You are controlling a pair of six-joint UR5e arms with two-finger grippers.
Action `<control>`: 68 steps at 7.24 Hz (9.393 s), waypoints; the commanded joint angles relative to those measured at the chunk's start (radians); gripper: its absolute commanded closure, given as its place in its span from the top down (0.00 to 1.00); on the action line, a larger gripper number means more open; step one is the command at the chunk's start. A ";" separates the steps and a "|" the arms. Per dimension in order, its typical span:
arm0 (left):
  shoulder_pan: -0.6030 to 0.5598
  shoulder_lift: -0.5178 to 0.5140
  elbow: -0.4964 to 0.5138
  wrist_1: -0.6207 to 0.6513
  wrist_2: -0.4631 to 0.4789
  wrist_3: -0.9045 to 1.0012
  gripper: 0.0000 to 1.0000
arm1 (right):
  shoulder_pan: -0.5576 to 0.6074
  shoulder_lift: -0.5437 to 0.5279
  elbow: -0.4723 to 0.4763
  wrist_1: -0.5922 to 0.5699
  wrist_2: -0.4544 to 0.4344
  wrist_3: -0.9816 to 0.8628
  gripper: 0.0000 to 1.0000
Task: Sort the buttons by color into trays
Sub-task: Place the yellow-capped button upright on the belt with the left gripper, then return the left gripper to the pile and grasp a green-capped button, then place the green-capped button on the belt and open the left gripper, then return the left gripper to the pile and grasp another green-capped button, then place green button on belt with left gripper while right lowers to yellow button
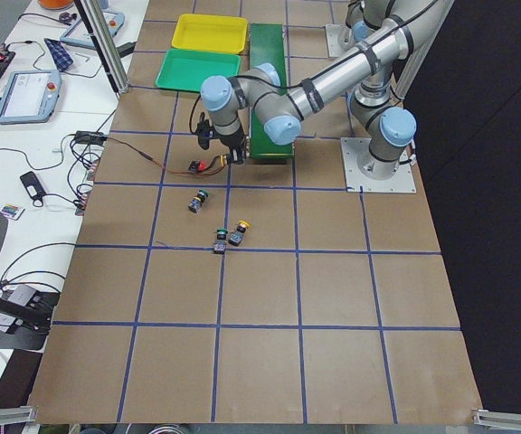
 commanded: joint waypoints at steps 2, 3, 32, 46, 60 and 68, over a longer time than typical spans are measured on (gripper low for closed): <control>-0.143 0.164 -0.204 -0.034 -0.013 -0.078 0.00 | 0.000 0.021 0.001 -0.040 -0.002 0.017 1.00; -0.143 0.177 -0.229 -0.036 -0.012 -0.096 0.00 | 0.000 0.018 0.003 -0.040 -0.002 0.018 1.00; 0.052 -0.310 0.158 0.231 -0.027 -0.122 0.01 | -0.003 0.017 0.051 -0.068 0.184 0.029 1.00; -0.116 0.094 -0.123 0.175 0.061 0.013 1.00 | -0.006 0.041 0.049 -0.101 0.171 0.026 1.00; 0.349 -0.339 -0.022 0.521 0.069 0.022 0.74 | -0.006 0.074 0.054 -0.104 0.171 0.064 1.00; 0.337 -0.247 -0.057 0.430 0.065 0.025 0.00 | 0.029 0.121 0.064 -0.152 0.171 0.127 1.00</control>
